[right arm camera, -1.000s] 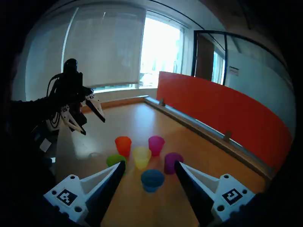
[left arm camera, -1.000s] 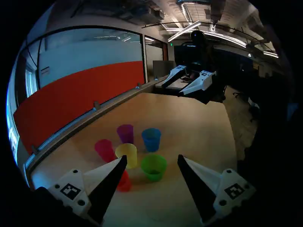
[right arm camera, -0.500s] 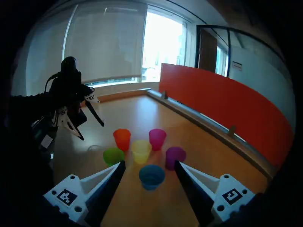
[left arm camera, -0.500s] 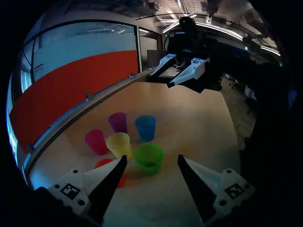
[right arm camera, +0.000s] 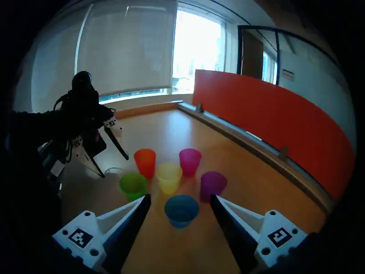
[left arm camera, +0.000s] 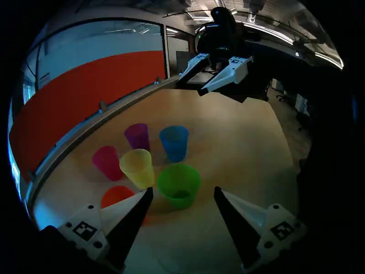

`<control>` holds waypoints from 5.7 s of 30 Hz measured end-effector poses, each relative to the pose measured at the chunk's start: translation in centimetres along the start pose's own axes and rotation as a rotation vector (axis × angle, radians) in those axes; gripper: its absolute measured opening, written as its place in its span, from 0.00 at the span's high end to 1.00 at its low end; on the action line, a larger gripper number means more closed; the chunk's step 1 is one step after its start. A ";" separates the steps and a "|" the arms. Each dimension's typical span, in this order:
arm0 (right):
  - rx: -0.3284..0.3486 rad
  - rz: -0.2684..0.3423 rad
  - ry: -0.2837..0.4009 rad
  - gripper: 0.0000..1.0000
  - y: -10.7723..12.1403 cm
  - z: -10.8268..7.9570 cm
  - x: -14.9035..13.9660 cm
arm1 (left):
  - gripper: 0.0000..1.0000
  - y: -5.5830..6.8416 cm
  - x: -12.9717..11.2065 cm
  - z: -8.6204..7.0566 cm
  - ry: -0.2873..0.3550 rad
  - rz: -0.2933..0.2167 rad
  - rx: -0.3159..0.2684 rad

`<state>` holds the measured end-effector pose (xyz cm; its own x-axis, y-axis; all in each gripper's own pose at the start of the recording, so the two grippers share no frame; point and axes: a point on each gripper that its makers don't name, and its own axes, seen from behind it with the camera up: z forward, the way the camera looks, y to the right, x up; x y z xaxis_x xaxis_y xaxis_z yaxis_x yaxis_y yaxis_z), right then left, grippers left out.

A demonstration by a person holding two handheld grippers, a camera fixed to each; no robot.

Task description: Pour water

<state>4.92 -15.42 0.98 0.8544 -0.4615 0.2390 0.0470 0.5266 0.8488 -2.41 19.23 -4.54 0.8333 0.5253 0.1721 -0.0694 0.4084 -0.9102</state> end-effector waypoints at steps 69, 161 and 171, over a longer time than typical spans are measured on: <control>-0.015 0.007 -0.023 0.00 1.2 0.0 -1.8 | 0.10 -0.2 0.4 5.4 0.007 -0.010 -0.016; 0.025 0.081 -0.082 0.00 -0.3 7.9 -8.2 | 0.10 -5.1 14.3 -10.2 0.463 -0.109 0.216; 0.028 0.086 -0.087 0.00 -0.3 9.9 -8.9 | 0.10 -5.1 14.0 -10.2 0.451 -0.102 0.220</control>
<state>-7.86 -18.56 3.28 0.8062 -0.4764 0.3508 -0.0402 0.5475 0.8358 15.20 16.90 -1.38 0.9922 0.1203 0.0319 -0.0491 0.6138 -0.7879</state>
